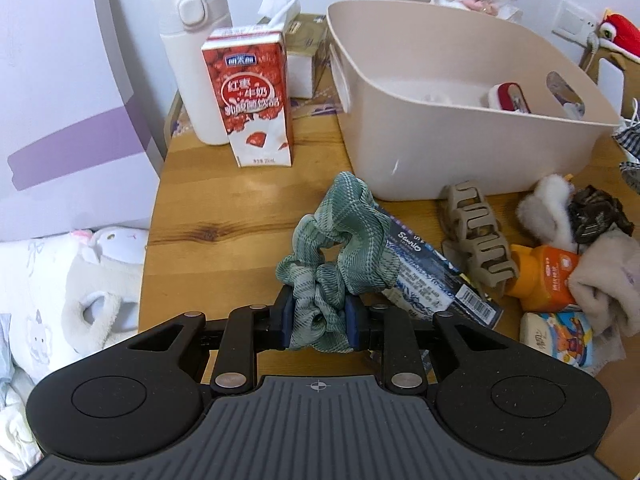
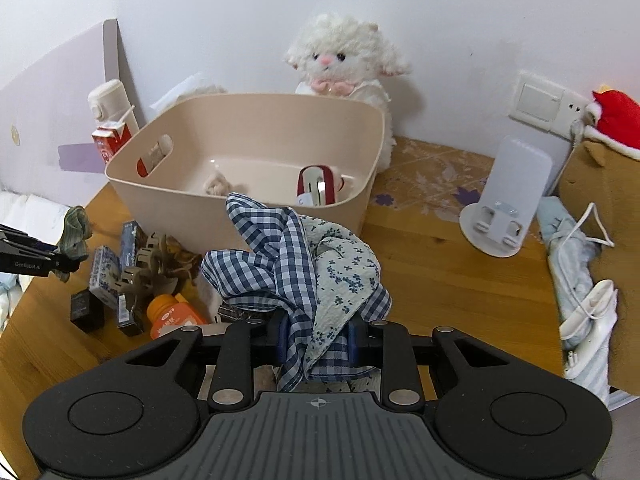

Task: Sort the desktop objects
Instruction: 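Lift both items over the beige basket and release them inside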

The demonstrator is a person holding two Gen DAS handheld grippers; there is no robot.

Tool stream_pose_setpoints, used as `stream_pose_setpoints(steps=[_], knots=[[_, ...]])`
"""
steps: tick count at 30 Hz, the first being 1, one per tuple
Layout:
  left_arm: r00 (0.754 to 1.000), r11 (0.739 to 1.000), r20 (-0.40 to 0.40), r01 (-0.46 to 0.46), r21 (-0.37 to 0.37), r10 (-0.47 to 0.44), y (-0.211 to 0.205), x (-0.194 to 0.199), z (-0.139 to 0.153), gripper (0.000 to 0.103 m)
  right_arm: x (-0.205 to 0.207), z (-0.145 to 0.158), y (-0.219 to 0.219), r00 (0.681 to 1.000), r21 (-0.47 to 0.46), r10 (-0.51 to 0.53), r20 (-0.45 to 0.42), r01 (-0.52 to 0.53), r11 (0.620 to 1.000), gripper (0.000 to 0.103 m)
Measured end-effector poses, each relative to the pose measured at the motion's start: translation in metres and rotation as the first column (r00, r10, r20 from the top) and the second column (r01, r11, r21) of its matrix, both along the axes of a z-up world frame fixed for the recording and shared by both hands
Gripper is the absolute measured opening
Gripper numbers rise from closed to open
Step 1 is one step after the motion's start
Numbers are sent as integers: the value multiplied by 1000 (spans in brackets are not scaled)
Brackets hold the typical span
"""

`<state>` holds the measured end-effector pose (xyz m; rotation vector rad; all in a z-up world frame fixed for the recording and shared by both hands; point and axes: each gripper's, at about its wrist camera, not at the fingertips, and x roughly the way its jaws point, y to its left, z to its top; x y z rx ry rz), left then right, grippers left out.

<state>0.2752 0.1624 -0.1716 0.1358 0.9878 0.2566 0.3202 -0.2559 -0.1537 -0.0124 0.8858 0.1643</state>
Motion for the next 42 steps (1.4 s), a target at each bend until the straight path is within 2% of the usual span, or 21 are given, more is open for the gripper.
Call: stream_pose_setpoints(steps=[11, 17, 21, 33, 42], knots=[[992, 997, 107, 65, 43, -70, -16, -9, 40, 25, -11, 35, -12, 996, -33, -34, 86, 37, 999, 25], [976, 991, 181, 109, 80, -122, -28, -1, 71, 25, -8, 52, -19, 990, -43, -47, 130, 53, 998, 25], [965, 986, 215, 130, 105, -151, -37, 8, 88, 25, 1, 62, -19, 987, -84, -25, 161, 39, 996, 25], [947, 974, 254, 161, 157, -198, -49, 53, 119, 25, 44, 98, -28, 968, -124, 5, 250, 26, 992, 26], [954, 974, 227, 158, 165, -193, -58, 98, 117, 25, 89, 105, -19, 960, -145, 68, 270, -29, 989, 26]])
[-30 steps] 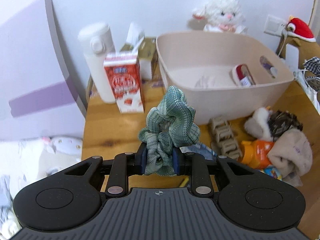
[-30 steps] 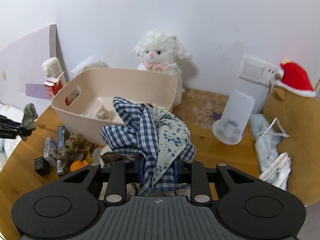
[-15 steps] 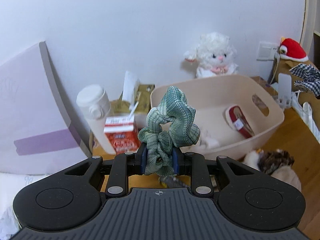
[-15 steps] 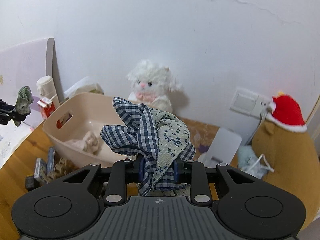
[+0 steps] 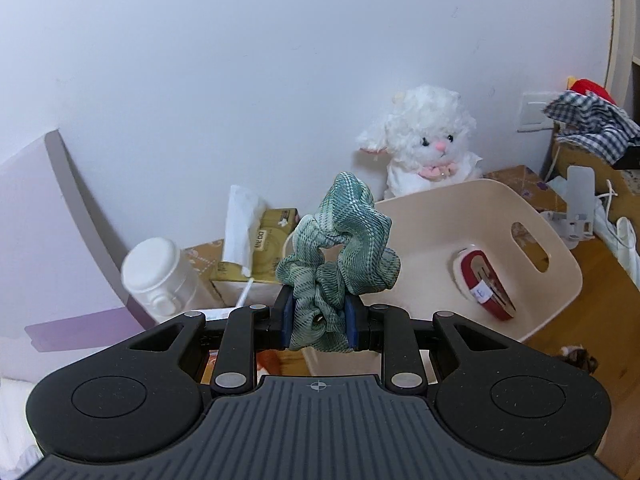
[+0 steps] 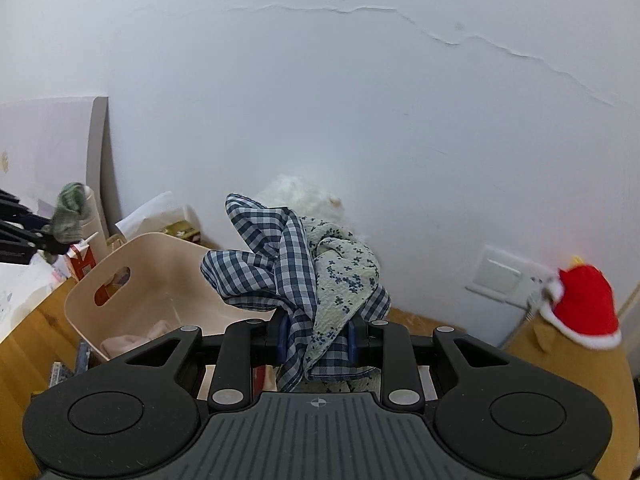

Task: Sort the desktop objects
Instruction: 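Lift both items over the beige basket and release them inside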

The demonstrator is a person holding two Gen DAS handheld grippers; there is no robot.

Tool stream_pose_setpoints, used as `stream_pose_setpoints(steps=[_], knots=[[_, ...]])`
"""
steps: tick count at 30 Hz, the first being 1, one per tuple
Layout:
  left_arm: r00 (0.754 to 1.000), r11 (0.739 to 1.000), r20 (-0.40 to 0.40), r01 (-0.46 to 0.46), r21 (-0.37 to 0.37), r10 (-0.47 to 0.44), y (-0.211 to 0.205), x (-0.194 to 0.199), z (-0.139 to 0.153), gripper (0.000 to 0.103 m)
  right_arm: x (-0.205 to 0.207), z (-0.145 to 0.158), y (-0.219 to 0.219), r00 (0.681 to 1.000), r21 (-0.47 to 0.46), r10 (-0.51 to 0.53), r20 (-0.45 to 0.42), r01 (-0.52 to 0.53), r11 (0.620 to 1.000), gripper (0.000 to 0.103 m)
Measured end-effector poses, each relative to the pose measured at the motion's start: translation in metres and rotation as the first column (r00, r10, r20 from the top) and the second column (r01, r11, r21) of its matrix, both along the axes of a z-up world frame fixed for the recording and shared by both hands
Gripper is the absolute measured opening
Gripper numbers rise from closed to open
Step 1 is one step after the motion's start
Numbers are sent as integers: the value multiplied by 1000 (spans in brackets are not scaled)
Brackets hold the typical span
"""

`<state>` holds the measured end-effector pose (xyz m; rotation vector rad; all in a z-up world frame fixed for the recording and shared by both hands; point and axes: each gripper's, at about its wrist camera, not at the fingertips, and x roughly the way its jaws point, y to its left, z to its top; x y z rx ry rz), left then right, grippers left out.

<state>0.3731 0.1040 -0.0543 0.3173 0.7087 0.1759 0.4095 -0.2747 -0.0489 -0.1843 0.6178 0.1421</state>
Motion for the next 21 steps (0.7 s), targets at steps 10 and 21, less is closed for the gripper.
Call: stream_pose_setpoints(steps=[10, 21], knots=[[992, 1000, -128, 1, -17, -3, -9, 45, -47, 25, 57, -37, 25, 991, 70, 94, -100, -87, 994, 26], [943, 991, -323, -107, -78, 76, -1, 77, -97, 26, 91, -96, 55, 933, 104, 212, -290, -189, 976, 27]])
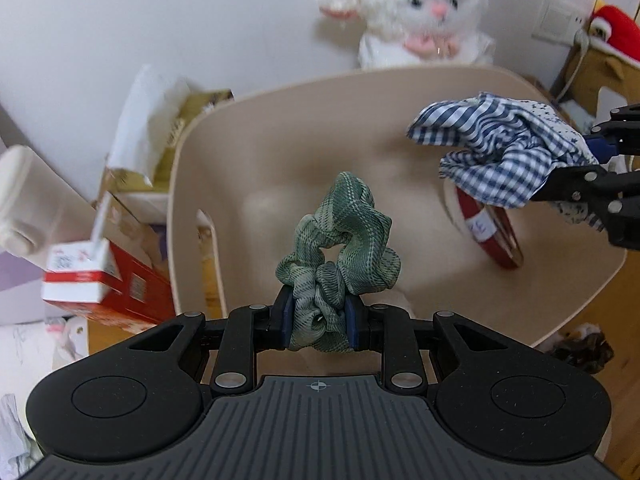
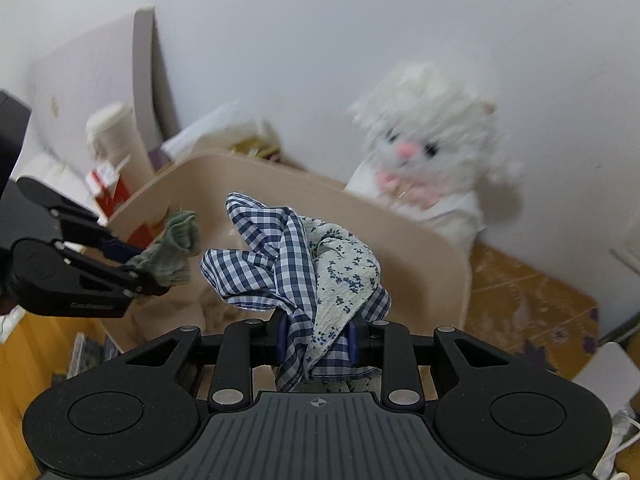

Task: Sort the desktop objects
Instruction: 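Lift both items over the beige basket and release them inside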

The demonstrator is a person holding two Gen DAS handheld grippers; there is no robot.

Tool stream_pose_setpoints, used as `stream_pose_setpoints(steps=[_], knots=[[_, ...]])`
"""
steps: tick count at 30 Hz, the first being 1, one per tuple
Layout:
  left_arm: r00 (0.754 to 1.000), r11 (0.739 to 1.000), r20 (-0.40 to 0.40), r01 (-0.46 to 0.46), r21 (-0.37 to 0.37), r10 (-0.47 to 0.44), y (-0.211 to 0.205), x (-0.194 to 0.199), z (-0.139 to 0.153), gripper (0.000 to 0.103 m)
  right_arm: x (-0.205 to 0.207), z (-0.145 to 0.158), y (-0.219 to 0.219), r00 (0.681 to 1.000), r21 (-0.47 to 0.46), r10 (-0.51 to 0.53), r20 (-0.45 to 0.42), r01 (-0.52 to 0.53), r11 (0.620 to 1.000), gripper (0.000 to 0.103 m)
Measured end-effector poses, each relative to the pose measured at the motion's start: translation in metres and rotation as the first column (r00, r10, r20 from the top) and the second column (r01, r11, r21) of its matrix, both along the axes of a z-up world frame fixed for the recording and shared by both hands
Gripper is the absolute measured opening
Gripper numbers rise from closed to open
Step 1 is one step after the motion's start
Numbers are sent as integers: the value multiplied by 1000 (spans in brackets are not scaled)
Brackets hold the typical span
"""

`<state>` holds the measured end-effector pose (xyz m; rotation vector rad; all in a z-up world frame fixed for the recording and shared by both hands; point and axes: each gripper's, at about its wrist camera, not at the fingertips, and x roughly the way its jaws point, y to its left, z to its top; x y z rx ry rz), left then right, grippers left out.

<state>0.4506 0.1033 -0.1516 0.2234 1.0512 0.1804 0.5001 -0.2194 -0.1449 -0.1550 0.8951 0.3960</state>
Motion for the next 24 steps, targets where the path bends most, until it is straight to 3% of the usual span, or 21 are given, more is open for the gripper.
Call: stream_pose_setpoints(steps=[8, 12, 15, 18, 20, 22, 24], knots=[[999, 1000, -50, -14, -4, 14, 1, 2, -15, 32, 4, -28, 6, 993, -24, 52, -102, -55, 998, 31], [1000, 1000, -24, 5, -20, -5, 0, -3, -10, 44, 2, -31, 6, 993, -26, 48, -111, -52, 998, 51], [1000, 1000, 0, -6, 17, 6, -3, -7, -5, 66, -2, -24, 9, 995, -32, 64, -81, -66, 997, 62], [999, 1000, 36, -10, 13, 10, -1, -13, 5, 68, -8, -14, 9, 997, -41, 64, -40, -66, 997, 77], [999, 1000, 47, -22, 13, 21, -3, -12, 14, 69, -12, -6, 5, 998, -31, 56, -17, -57, 998, 81], [998, 999, 59, -38, 15, 37, -3, -17, 23, 73, -16, 2, 1, 999, -14, 43, 2, -43, 999, 102], [996, 999, 82, -33, 9, 32, -3, -24, 32, 74, -23, 11, -4, 999, 18, 24, 30, -24, 1000, 103]])
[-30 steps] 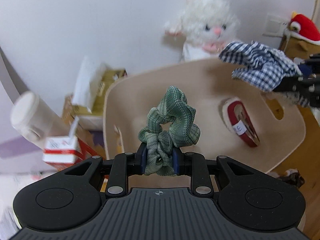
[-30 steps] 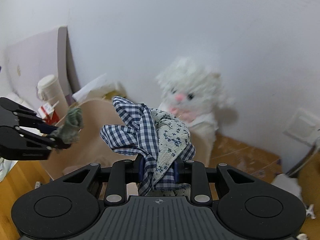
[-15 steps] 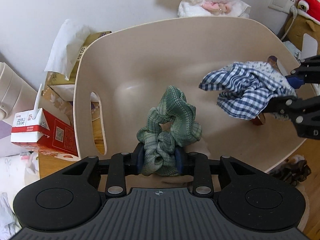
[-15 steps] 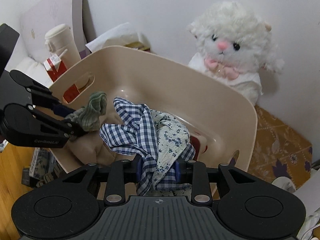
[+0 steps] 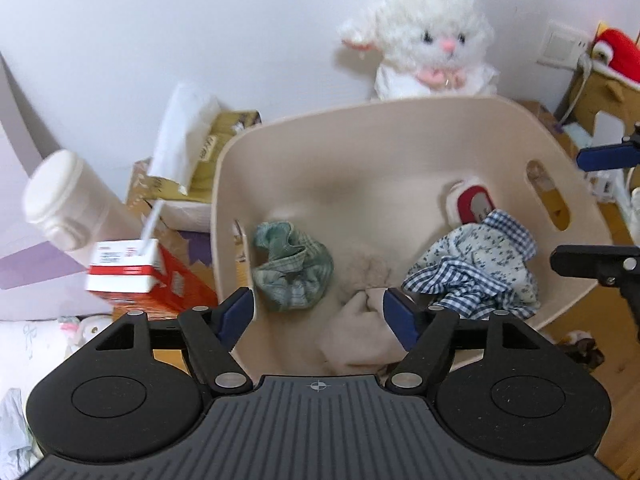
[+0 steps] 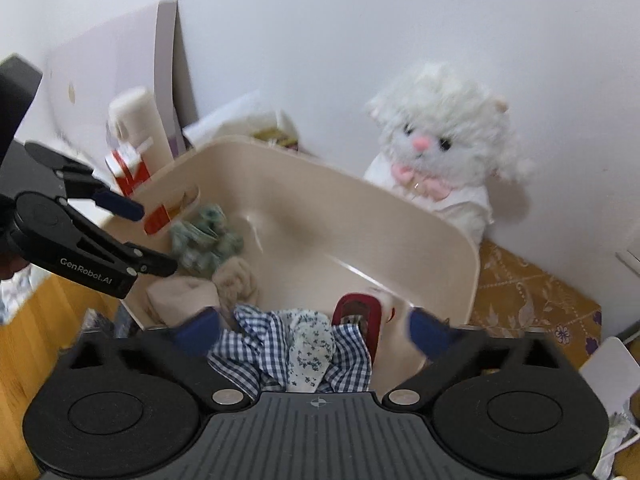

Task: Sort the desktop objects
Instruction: 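Lift both items over the beige basket and release them inside, then grasp the brown patterned cloth with the right tool while the left grasps the small black box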

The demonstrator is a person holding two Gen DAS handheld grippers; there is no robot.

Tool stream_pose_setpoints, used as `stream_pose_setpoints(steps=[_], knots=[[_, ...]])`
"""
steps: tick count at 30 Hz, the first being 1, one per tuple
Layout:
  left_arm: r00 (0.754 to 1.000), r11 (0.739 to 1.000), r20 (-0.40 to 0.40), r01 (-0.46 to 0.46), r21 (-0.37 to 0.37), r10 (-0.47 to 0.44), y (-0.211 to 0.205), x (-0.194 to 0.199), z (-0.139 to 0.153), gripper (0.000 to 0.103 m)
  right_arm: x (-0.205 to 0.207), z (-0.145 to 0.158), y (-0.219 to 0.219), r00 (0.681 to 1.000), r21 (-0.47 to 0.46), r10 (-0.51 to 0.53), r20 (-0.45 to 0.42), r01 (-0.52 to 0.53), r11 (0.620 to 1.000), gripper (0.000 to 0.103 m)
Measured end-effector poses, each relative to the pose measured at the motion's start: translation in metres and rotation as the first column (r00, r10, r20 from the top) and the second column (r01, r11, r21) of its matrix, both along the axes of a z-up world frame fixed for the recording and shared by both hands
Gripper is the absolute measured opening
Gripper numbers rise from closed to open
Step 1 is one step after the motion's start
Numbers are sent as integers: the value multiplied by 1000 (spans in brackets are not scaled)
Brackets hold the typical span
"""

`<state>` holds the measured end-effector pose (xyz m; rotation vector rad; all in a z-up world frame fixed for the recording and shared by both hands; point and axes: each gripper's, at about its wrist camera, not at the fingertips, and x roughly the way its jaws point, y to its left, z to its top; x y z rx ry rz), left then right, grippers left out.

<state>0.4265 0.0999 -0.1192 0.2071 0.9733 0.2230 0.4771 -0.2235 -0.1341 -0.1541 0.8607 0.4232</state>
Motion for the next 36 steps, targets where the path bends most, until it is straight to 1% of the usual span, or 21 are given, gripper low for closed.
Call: stream_pose_setpoints(steps=[2, 3, 4, 8, 13, 17, 21, 26, 30, 32, 36], knots=[[1000, 1000, 22, 12, 7, -12, 0, -9, 10, 77, -8, 8, -5, 1000, 25, -8, 16, 8, 1000, 103], [999, 1000, 28, 16, 13, -16, 0, -13, 15, 80, -12, 12, -8, 1000, 28, -15, 25, 14, 1000, 103], [999, 1000, 38, 18, 23, -19, 0, -18, 19, 81, -16, 16, -11, 999, 30, -21, 35, 20, 999, 103], [998, 1000, 56, 8, 28, -9, 4, -38, 30, 82, -33, 28, -20, 997, 43, -42, 67, 39, 998, 103], [999, 1000, 47, -22, 16, 21, 10, -60, 29, 83, -54, 31, -27, 996, 31, -42, 83, 39, 999, 103], [998, 998, 15, -63, 13, 62, 15, -80, 18, 83, -70, 23, -31, 998, 1, -32, 61, 32, 999, 103], [993, 994, -38, -110, -21, 109, 22, -101, 0, 83, -83, 8, -39, 999, -14, -51, 19, 51, 999, 103], [981, 986, -112, -163, -25, 159, 29, -120, -25, 83, -96, -15, -46, 996, -28, -74, -39, 73, 997, 103], [968, 979, -157, -201, -27, 195, 31, -130, -40, 83, -102, -32, -53, 991, -7, -102, -89, 102, 995, 103], [963, 975, -173, -218, -35, 209, 33, -134, -47, 83, -104, -39, -54, 988, -12, -107, -112, 106, 994, 103], [950, 965, -192, -258, -42, 246, 35, -139, -59, 83, -105, -50, -52, 987, -34, -85, -139, 81, 996, 103]])
